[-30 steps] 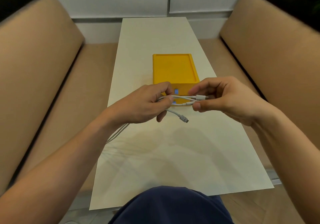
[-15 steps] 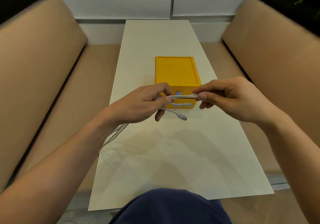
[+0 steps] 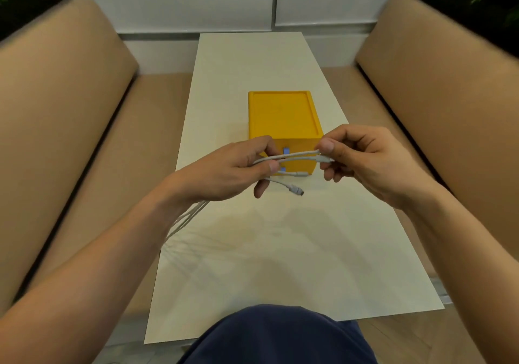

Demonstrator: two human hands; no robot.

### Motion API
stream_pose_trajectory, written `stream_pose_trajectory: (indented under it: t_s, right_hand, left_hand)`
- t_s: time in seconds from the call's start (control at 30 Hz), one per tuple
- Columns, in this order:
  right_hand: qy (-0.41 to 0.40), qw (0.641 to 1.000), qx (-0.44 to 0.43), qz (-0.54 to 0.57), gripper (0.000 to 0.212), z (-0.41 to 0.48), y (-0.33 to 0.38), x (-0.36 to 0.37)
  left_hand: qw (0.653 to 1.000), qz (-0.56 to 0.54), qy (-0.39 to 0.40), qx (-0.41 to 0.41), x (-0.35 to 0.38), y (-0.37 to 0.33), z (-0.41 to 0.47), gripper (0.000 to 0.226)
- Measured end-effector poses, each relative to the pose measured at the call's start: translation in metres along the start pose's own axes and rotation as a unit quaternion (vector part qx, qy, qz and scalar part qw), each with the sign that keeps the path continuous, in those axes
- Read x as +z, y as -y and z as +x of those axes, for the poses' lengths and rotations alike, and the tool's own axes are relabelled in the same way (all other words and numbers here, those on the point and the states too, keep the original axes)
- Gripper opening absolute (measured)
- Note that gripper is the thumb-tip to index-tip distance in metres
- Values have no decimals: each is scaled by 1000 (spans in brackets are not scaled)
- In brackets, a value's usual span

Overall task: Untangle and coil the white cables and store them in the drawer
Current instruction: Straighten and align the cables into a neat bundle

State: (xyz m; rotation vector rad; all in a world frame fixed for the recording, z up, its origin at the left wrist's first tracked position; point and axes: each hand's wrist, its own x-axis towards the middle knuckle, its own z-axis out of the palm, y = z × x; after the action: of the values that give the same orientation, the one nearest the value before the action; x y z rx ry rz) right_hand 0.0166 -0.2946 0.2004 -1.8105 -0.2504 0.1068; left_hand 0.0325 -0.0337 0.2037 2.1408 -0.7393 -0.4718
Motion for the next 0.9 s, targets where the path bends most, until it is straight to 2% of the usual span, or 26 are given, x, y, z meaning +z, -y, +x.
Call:
stream_pose_trajectory:
  t_s: [0.2, 0.33, 0.5, 0.63, 0.8, 0.9]
  right_hand:
    - [-23, 999, 16, 30, 22, -1, 4, 5]
    - [-20, 1000, -3, 14, 16, 1, 7, 8]
    - [-15, 1000, -13, -1, 16, 2, 8, 12]
    - [-16, 1000, -3, 12, 14, 4, 6, 13]
    - [30, 999, 9, 21, 25, -1, 7, 10]
    - [-3, 999, 7, 34, 20, 0, 4, 13]
  left_hand:
    - [1000, -21, 13, 3, -2, 1, -2, 16]
    - [1000, -12, 18, 7, -4, 0, -1, 15]
    - [996, -89, -5, -7, -4, 0, 0, 17]
    - [997, -74, -38, -2, -2, -2, 0, 17]
    - [994, -90, -64, 4, -2, 0, 1, 17]
    - [992, -106, -62, 3, -1, 3, 3, 17]
